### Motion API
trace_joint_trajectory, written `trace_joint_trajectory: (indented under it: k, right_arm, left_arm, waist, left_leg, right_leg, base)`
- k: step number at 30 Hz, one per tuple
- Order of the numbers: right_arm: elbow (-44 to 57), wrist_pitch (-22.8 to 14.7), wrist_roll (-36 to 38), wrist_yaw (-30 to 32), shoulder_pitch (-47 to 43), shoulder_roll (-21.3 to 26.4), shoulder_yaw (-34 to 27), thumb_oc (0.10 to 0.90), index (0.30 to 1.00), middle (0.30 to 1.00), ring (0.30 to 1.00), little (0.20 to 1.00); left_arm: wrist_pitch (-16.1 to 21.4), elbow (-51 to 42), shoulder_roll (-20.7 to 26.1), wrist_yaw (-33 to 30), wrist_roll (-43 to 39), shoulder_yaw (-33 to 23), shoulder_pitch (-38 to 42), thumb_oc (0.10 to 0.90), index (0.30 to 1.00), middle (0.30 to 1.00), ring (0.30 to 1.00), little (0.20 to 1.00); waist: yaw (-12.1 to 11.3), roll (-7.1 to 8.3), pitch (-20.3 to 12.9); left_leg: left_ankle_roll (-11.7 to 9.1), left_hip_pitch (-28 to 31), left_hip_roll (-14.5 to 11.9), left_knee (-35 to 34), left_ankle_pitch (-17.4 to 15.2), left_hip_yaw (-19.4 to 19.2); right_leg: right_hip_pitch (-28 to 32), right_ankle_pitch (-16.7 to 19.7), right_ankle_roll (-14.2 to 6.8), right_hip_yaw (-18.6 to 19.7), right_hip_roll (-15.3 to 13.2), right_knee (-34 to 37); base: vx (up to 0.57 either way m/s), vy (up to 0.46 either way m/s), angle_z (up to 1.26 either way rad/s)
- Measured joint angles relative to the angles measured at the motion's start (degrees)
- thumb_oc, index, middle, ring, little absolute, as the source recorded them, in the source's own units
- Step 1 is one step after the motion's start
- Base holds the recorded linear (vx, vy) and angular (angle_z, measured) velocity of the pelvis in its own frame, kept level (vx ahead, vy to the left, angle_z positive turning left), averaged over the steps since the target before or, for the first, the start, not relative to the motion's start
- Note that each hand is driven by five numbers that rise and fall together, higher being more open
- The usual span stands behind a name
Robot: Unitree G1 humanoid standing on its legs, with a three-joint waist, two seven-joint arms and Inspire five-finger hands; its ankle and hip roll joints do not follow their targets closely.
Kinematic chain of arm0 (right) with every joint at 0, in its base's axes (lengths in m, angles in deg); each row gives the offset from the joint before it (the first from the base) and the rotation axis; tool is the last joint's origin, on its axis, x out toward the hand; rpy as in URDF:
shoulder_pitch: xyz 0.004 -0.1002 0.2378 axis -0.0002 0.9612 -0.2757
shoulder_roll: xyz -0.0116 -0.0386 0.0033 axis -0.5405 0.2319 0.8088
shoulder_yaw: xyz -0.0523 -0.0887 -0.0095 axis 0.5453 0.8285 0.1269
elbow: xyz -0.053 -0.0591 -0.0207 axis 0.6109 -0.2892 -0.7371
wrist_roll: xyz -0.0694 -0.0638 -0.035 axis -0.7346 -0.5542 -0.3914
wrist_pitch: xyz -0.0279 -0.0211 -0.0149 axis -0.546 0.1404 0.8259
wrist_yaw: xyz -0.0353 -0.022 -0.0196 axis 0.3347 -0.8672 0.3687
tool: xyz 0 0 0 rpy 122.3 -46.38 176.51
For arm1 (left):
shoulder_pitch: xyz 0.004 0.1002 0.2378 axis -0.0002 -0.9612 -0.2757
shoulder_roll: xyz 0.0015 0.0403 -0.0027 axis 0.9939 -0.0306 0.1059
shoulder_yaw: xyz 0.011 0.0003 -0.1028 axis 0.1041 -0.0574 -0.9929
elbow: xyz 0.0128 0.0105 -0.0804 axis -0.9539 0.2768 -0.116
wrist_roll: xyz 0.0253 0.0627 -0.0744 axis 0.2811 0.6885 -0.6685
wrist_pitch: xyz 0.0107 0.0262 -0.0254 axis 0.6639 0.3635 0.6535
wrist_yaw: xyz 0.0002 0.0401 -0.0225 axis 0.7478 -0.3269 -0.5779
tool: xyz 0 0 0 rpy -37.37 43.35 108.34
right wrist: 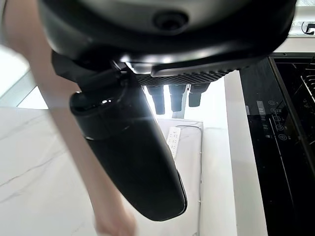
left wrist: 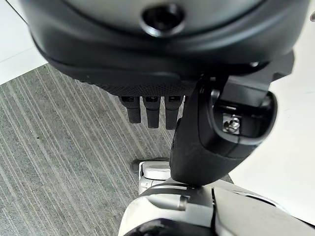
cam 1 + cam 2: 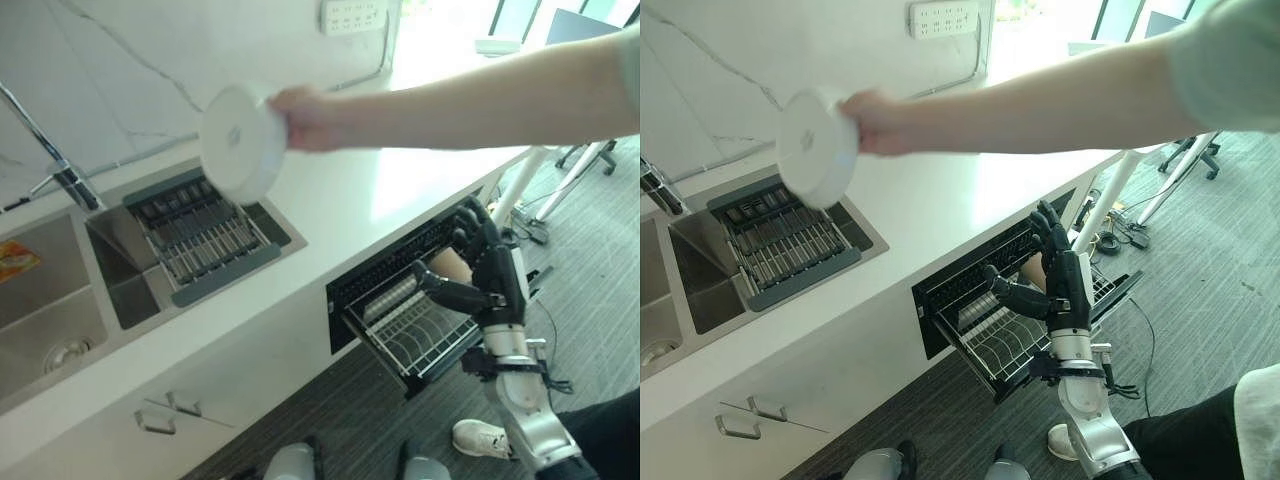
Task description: Place the dishes in the dishwasher.
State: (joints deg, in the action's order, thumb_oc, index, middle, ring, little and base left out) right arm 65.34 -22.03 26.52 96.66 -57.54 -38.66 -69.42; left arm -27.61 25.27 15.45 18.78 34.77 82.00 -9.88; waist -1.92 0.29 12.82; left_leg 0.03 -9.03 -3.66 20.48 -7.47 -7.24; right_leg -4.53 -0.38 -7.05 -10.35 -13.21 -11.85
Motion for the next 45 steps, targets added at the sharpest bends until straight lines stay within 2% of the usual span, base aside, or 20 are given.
trace_joint_trajectory:
  k: [5, 12, 20, 27, 30, 32, 37, 45]
  right_arm:
    - [0.3, -0.8, 0.0, -0.1, 0.0, 0.1, 0.0, 0.800, 0.900, 0.900, 0.900, 0.900]
    - [0.3, -0.6, 3.4, -4.0, -0.2, 0.3, 2.4, 0.800, 0.900, 0.900, 0.900, 0.900]
    - [0.3, -0.1, 4.6, -3.9, -0.2, 0.3, 3.3, 0.800, 0.900, 0.900, 0.900, 0.900]
    - [0.3, 1.0, 8.2, -3.9, -1.2, -0.4, 4.7, 0.800, 0.900, 0.900, 0.900, 0.900]
    - [0.3, 1.2, 9.0, -2.3, -4.4, -1.9, 4.9, 0.800, 0.900, 0.900, 0.900, 0.900]
    - [0.3, 1.8, 9.0, -0.3, -8.0, -1.9, 5.6, 0.800, 0.900, 0.900, 0.900, 0.900]
    - [0.1, 3.4, 8.9, 1.2, -12.4, -2.6, 5.8, 0.800, 0.900, 0.900, 0.900, 0.900]
    - [-0.9, 7.7, 9.0, 3.9, -15.5, -4.0, 6.0, 0.800, 0.900, 0.900, 0.900, 0.900]
  left_arm:
    - [0.1, 0.7, -0.1, 0.8, 0.0, -0.1, 0.0, 0.800, 0.900, 0.900, 0.900, 0.900]
    - [0.9, 1.0, -0.1, 1.5, 0.1, 0.0, -1.2, 0.800, 0.900, 0.900, 0.900, 0.900]
    - [0.8, 1.5, -0.3, 2.1, 0.1, 0.0, -2.3, 0.800, 0.900, 0.900, 0.900, 0.900]
    - [0.8, 1.5, -0.3, 2.1, 0.1, 0.2, -2.3, 0.800, 0.900, 0.900, 0.900, 0.900]
    - [0.8, 1.6, -0.5, 2.2, 0.1, 0.7, -2.3, 0.800, 0.900, 0.900, 0.900, 0.900]
    - [0.8, 1.8, -0.7, 2.2, 0.1, 0.7, -2.2, 0.800, 0.900, 0.900, 0.900, 0.900]
    - [0.8, 2.6, -1.0, 2.3, 0.7, 0.6, -2.5, 0.800, 0.900, 0.900, 0.900, 0.900]
    - [0.9, 3.0, -1.4, 2.5, 2.9, 0.8, -2.3, 0.800, 0.900, 0.900, 0.900, 0.900]
  waist:
    - [-0.2, -0.25, -0.2]
    - [-3.0, 0.28, -1.4]
    - [-3.7, 0.28, -1.4]
    - [-5.1, 0.28, -1.4]
    - [-6.2, 0.17, -1.3]
    - [-6.6, -0.17, -1.3]
    - [-9.5, -0.60, -1.2]
    - [-9.7, -1.29, -0.2]
  left_leg:
    - [0.0, 0.0, 0.1, 0.0, 0.0, 0.4]
    - [0.0, 0.0, 0.8, -0.3, -0.2, 1.5]
    - [0.1, -0.2, 1.6, -0.2, -0.2, 2.9]
    - [0.1, -0.7, 1.9, -0.2, -0.2, 3.5]
    - [-0.4, -0.9, 2.0, -0.2, 0.2, 3.8]
    - [0.0, -0.9, 1.9, -0.2, 0.0, 4.1]
    - [0.1, -1.0, 2.3, 0.2, -0.1, 4.5]
    - [-0.3, -1.9, 3.4, 0.2, 0.0, 5.8]
  right_leg:
    - [0.2, -0.2, 0.1, -0.5, -0.1, -0.2]
    - [1.1, -1.6, -0.2, -1.9, -0.8, -1.3]
    - [1.8, -2.3, -0.3, -3.6, -1.6, -1.8]
    - [1.9, -2.8, -0.5, -4.6, -1.9, -2.1]
    - [2.3, -2.9, -0.5, -5.3, -2.0, -2.2]
    - [3.9, -3.6, -0.8, -7.7, -2.6, -2.1]
    - [4.7, -4.4, -0.8, -9.2, -3.0, -2.4]
    - [5.2, -4.9, -0.7, -11.0, -3.5, -2.3]
  base:
    - [0.02, 0.005, 0.04]
    - [0.04, 0.001, 0.13]
    - [0.01, 0.000, 0.12]
    - [0.02, -0.009, 0.08]
    - [0.03, -0.016, 0.14]
    - [0.06, -0.022, 0.53]
    - [0.05, 0.003, 0.20]
    - [0.06, 0.028, 0.12]
